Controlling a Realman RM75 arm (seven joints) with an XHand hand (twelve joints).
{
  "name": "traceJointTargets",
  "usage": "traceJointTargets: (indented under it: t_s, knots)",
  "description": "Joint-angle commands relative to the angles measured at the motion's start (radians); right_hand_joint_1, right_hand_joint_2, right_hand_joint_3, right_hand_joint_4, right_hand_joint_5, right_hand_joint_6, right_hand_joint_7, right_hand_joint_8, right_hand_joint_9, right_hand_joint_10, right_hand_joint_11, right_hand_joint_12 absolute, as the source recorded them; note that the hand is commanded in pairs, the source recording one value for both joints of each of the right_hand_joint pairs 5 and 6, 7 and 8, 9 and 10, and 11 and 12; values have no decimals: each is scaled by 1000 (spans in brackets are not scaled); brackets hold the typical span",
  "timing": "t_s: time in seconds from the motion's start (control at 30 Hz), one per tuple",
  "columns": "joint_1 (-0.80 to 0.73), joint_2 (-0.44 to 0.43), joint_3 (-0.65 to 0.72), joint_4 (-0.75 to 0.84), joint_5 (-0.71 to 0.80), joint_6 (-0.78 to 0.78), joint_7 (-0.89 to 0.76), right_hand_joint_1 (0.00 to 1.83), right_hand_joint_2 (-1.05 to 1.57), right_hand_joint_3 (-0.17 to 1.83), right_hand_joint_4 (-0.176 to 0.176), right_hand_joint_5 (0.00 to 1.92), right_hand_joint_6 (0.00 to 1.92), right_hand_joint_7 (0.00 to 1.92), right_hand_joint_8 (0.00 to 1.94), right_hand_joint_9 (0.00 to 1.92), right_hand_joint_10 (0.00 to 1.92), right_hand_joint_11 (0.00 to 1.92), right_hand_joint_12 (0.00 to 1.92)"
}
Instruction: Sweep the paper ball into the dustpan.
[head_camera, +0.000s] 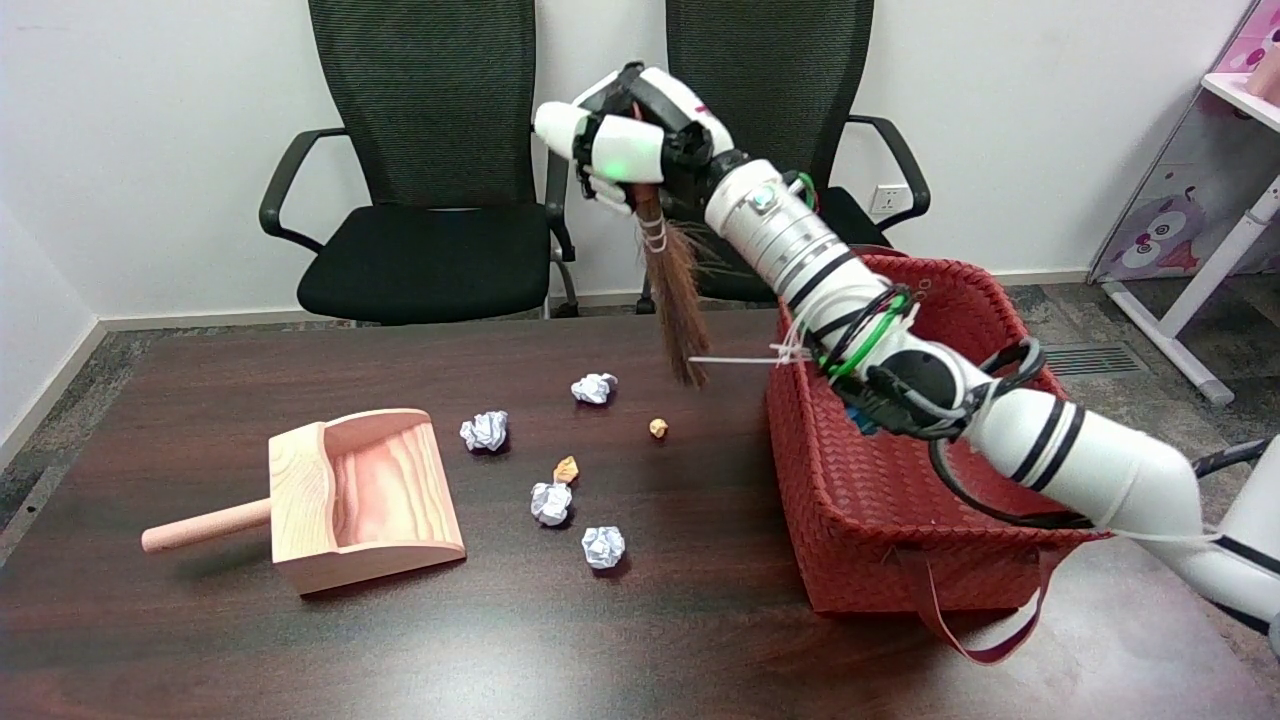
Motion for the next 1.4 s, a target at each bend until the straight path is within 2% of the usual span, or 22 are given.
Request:
traceJointTargets:
  t_s: [0.03,0.2,0.33,0.67,0.93,1.33,1.37,1.4]
  knots:
    - [-48,-87,-19,91,-93,69,-22,866,1223,1373,176,1920,1920,1920,1920,1920,1920,1920,1920]
    - [-54,-87,-49,102,-159,182,-23,874,1247,1327,176,1920,1920,1920,1920,1920,1920,1920,1920]
    - [-47,-91,-73,120,-292,225,-23,885,1244,1318,176,1920,1920,1920,1920,1920,1920,1920,1920]
    - [-47,-97,-101,104,-565,222,-23,935,1175,1342,176,1920,1920,1920,1920,1920,1920,1920,1920]
    - [-42,-132,-108,151,-570,197,26,899,962,1536,176,1920,1920,1920,1920,1920,1920,1920,1920]
    - [-23,-226,-116,288,-570,171,196,887,809,1651,176,1920,1920,1920,1920,1920,1920,1920,1920]
    - [-20,-236,-120,303,-570,163,198,875,784,1664,61,1920,1920,1920,1920,1920,1920,1920,1920]
    - [-14,-246,-126,321,-570,154,198,872,773,1665,30,1920,1920,1920,1920,1920,1920,1920,1920]
